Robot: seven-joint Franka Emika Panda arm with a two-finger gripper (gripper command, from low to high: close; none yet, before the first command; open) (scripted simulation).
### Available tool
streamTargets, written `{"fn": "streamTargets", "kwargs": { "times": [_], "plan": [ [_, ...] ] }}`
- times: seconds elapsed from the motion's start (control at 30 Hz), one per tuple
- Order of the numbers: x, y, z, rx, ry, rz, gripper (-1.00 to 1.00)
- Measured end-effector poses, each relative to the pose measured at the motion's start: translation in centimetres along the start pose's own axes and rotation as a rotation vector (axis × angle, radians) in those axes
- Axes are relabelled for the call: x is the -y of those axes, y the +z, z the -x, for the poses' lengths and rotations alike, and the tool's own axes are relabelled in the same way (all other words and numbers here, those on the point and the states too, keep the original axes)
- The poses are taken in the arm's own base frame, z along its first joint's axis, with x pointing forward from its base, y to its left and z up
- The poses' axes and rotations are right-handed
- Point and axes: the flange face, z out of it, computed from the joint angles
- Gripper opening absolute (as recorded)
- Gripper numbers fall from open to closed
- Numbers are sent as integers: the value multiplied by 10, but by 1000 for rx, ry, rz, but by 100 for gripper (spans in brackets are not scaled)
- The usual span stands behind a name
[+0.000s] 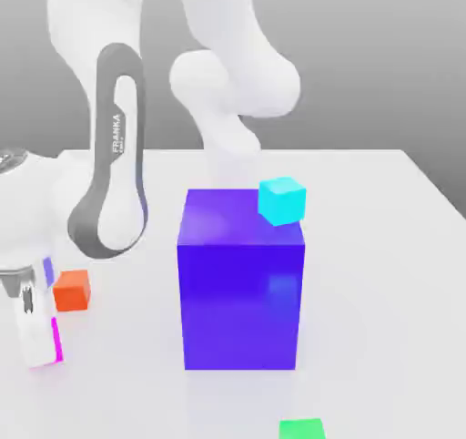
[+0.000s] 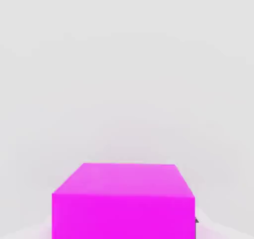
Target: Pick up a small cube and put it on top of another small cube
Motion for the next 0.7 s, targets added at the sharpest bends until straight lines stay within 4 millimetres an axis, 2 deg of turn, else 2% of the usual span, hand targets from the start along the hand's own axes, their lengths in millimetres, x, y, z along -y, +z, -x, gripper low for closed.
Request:
{"fn": "streamTargets", "kwargs": {
  "times": [0.03, 0.07, 0.17, 0.27, 0.37, 0.47, 0.53, 0.57, 0.6, 0.7],
  "plan": [
    [0, -11, 1, 1, -2, 0, -100],
    [7, -19, 15, 3, -53, 0, -100],
    [38, -31, 94, 7, -313, 2, -100],
    [53, -41, 177, 9, -568, 3, -100],
    [53, -52, 257, 9, -800, 3, -100],
    [42, -59, 332, 7, -1018, 1, -100],
    [33, -41, 379, 3, -1156, 0, -100],
    [30, -27, 391, 2, -1190, 0, -100],
    [28, -15, 396, 2, -1207, 0, 100],
    [28, -15, 396, 2, -1207, 0, 100]
  ]
}}
